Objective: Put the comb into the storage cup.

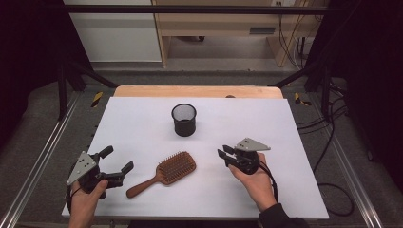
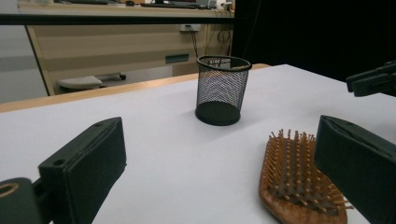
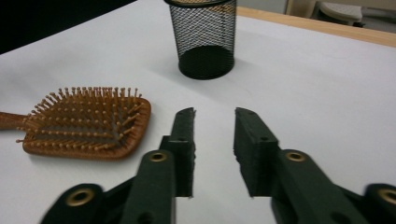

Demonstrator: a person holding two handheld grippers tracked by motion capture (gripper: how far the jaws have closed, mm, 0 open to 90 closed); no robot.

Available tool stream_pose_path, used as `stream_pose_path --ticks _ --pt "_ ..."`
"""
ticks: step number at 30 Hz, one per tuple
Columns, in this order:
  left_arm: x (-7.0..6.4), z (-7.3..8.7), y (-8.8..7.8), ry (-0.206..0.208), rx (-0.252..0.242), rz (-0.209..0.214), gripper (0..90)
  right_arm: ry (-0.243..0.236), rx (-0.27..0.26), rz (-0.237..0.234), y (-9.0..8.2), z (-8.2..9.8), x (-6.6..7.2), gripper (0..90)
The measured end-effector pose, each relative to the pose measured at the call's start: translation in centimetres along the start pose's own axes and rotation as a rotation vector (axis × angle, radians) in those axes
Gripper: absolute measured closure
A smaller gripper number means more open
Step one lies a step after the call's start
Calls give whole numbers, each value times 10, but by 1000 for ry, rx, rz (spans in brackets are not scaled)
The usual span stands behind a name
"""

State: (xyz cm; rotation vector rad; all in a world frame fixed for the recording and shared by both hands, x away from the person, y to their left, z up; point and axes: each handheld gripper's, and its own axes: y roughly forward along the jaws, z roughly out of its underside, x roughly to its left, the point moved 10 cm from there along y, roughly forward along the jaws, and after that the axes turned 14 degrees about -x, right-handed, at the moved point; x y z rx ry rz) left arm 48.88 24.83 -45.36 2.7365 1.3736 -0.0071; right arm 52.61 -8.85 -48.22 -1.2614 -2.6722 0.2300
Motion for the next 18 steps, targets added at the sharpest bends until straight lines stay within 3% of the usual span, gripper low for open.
stream_pose_path --ticks 1,2,3,5,7,10,12,14,17,18 --pt "-3 1 0 3 10 9 24 10 -9 19 -10 0 -7 538" --pt "-3 1 0 3 10 9 24 10 -9 19 -10 0 -7 538" --pt "-4 1 0 -2 18 9 23 29 -25 38 -20 -1 -14 455" --pt "-4 1 0 -3 21 6 23 40 -34 43 -23 -2 -17 410" --pt "-3 0 0 -19 22 -5 23 59 -40 43 -30 -2 -22 291" --pt "-4 -5 4 12 38 -11 23 51 -77 61 -45 -4 -28 74" --pt "-5 -7 5 30 44 -9 23 38 -90 66 -47 -4 -29 55" --pt "-9 -10 9 87 67 -15 23 1 -137 74 -56 -10 -31 52" --pt "-13 -11 12 82 89 0 25 -12 -166 64 -60 -13 -31 47" --pt "-17 -9 15 71 143 25 40 -26 -173 62 -62 -13 -31 46"
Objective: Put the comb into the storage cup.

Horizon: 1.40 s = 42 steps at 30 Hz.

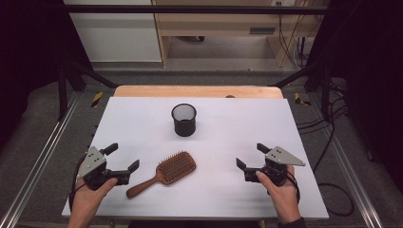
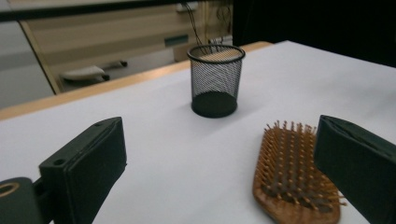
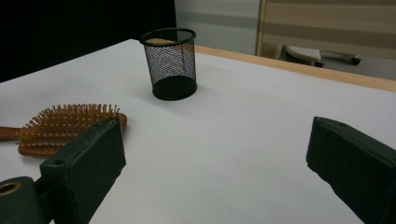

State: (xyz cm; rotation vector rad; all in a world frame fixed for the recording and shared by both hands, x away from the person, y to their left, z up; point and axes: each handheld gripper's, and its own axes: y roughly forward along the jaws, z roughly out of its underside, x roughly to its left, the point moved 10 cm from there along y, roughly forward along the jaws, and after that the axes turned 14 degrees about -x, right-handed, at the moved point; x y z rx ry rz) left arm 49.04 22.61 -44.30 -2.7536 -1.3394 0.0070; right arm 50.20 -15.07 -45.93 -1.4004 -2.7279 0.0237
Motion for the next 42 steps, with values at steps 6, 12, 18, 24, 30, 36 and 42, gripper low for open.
stream_pose_path --ticks 6,12,18,24,30,36,42 --pt "-10 8 7 13 160 40 82 -37 -6 3 -4 1 0 47" --pt "-35 21 14 7 286 176 65 -15 3 22 -5 6 -6 52" --pt "-50 42 21 66 400 222 56 1 11 35 -6 10 -11 58" --pt "-51 58 24 83 490 230 57 7 20 37 -6 13 -12 62" --pt "-46 74 24 90 579 201 55 7 25 35 -5 14 -12 63" --pt "-47 86 24 81 643 242 58 10 26 38 -5 15 -13 66" --pt "-50 93 25 85 672 271 78 11 30 39 -5 16 -13 70"
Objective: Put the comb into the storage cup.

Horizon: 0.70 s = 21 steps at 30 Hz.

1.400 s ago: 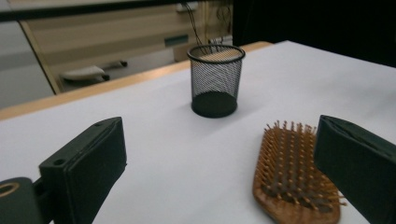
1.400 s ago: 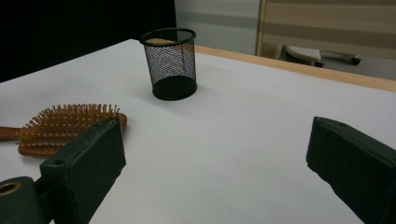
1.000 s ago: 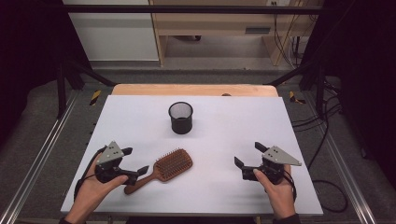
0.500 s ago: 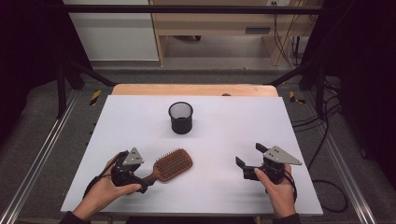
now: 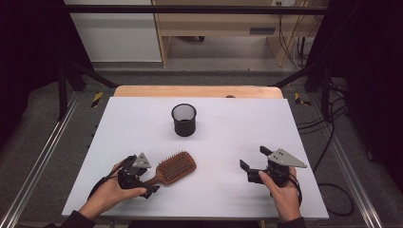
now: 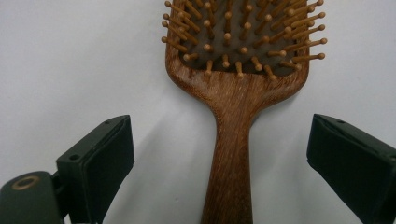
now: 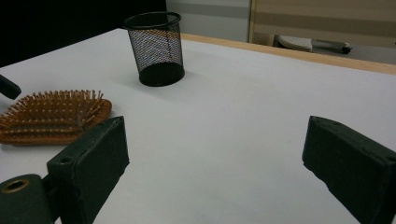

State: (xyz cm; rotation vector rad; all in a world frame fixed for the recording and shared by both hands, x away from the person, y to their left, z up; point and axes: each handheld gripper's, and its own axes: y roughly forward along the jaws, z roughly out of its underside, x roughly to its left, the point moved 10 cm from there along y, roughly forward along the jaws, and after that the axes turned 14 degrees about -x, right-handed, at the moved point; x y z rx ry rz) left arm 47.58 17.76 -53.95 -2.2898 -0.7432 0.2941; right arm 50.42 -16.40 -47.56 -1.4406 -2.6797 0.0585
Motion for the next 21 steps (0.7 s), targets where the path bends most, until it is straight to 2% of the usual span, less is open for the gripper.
stream_pose_path --ticks 9,18,21 --pt "-4 0 5 13 25 25 106 7 -1 0 0 0 -1 69" --pt "-8 3 7 11 48 56 241 6 1 2 0 1 -1 70" --pt "-8 3 6 8 49 64 327 6 3 0 0 1 -1 70"
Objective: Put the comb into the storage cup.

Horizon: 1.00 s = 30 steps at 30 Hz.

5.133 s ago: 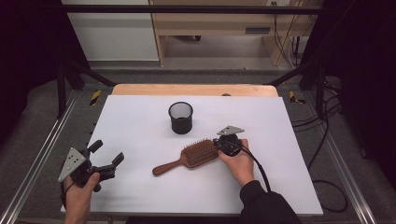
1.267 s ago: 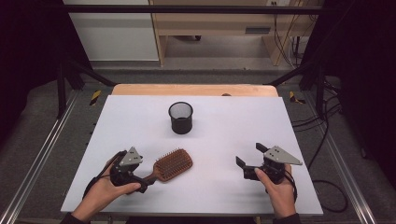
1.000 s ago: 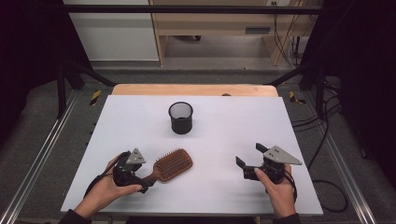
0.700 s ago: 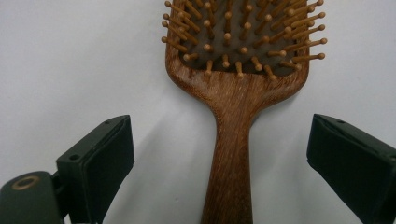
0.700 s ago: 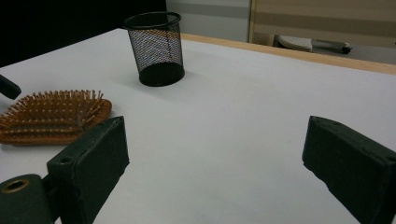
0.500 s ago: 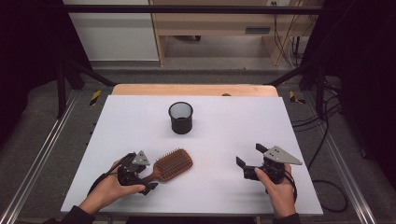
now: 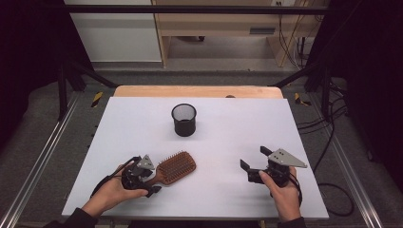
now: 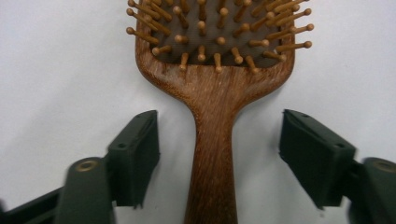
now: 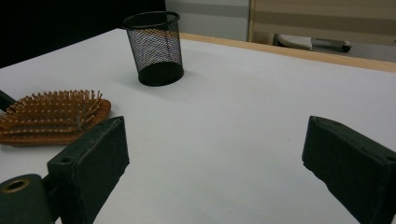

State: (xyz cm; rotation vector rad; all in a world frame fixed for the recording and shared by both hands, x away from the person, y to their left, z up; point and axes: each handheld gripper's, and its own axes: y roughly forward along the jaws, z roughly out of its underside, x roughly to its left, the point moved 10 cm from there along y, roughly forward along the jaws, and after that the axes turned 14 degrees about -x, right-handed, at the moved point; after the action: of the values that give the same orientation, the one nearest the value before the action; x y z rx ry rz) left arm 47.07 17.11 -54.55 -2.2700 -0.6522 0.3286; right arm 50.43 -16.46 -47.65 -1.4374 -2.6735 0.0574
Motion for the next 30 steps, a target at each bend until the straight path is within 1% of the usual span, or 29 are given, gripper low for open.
stream_pose_path --ticks 1,6,7,19,23,24,25,30 --pt "0 0 0 -2 0 3 350 0 0 0 0 0 0 70" --pt "0 -1 -1 -4 -2 7 393 1 0 1 0 0 0 71" --pt "0 -2 -1 -4 -2 9 422 1 1 0 0 0 0 71" --pt "-2 -1 -2 18 13 6 506 -1 1 0 0 0 0 71" --pt "-3 0 -3 41 29 -3 538 -1 1 0 0 0 0 71" --pt "-3 0 -3 41 29 -3 541 -1 1 0 0 0 0 71" --pt "-3 0 -3 53 37 -11 547 -2 1 0 0 0 0 71" --pt "-3 -1 -2 53 43 -22 566 -2 2 0 0 1 0 71"
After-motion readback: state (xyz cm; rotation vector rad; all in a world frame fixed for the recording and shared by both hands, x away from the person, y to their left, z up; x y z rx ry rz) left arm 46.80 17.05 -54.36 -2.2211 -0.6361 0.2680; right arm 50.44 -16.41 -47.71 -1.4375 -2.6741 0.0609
